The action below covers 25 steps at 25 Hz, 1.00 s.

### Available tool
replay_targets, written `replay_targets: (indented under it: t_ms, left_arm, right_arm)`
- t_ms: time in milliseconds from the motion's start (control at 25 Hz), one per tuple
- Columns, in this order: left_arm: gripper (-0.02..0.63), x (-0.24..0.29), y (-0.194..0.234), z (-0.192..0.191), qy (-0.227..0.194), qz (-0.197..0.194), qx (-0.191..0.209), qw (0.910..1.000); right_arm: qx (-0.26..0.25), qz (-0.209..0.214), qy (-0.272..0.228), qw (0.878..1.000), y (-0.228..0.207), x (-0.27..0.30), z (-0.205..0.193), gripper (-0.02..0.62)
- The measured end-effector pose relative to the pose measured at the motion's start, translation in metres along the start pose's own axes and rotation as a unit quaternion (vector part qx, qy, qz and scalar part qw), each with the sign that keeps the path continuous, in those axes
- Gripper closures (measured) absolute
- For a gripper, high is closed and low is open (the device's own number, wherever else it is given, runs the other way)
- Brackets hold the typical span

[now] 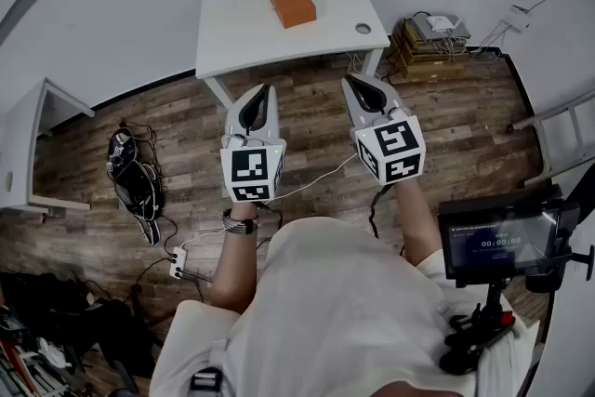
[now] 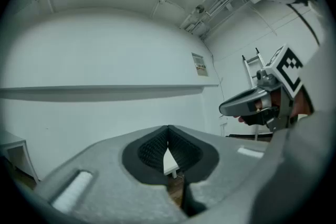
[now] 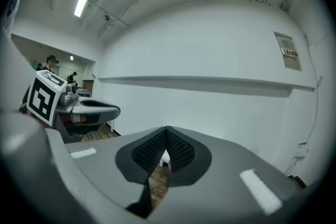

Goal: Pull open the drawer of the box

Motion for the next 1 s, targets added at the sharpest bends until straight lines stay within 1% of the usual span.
replay_targets:
  t_ms: [80,160,240,280,320,440,560,680,800,920,1000]
  left_arm:
    - [0.601,-0.001,0.0,-0.002,0.005,-0.001,-0.001,1.0]
    - [0.601,-0.001,0.0,-0.003,0.006,-0.002,-0.001,1.0]
    - [0.601,-0.002,0.0,-0.003,0.005,-0.003,0.0,1.0]
    - [0.601,-0.003,0.0,-0.003,0.005,-0.005,0.001,1.0]
    - [0.601,-0.004,0.0,-0.003,0.006,-0.008,0.001,1.0]
    - [0.601,-0.007,0.0,-0.008,0.012,-0.017,-0.003,0.9998]
    - [0.601,-0.015,-0.004,-0.019,0.02,-0.016,-0.007,0.9997]
    - [0.601,-0.021,-0.01,-0.029,0.024,-0.018,-0.002,0.9995]
    - [0.601,-0.018,-0.002,-0.029,0.019,-0.004,0.0,0.9998]
    - [0.601,-0.015,0.014,-0.018,0.006,0.018,-0.002,0.9998]
    - [0.601,-0.014,0.024,-0.01,0.0,0.025,0.005,0.9997]
  right_arm:
    - [0.011,0.011,-0.013,1.0,0.002,-0.001,0.001,0.594]
    - [0.007,0.025,-0.014,1.0,0.005,0.0,0.0,0.594]
    - [-0.004,0.042,-0.007,0.999,0.01,0.001,-0.005,0.55]
    - [-0.005,0.048,-0.006,0.999,0.011,0.001,-0.007,0.538]
    - [-0.003,0.049,-0.009,0.999,0.012,0.0,-0.008,0.541]
    - [0.005,0.042,-0.019,0.999,0.011,-0.002,-0.008,0.549]
    - [-0.008,0.03,-0.018,0.999,0.011,-0.005,-0.013,0.565]
    - [-0.018,0.019,-0.012,1.0,0.011,-0.007,-0.021,0.583]
    - [-0.017,0.015,-0.009,1.0,0.013,-0.005,-0.025,0.592]
    - [-0.012,0.01,-0.01,1.0,0.016,-0.001,-0.022,0.592]
    - [-0.014,0.006,-0.014,1.0,0.018,0.002,-0.016,0.592]
Point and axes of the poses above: the fingertips, and each gripper's own axes: x forward along the fingers, y to its left, z out of its top, the point moved 5 cm from there along -x, backward along the fingers, and after that the axes turned 2 degrees about z, right-handed, at the moved point
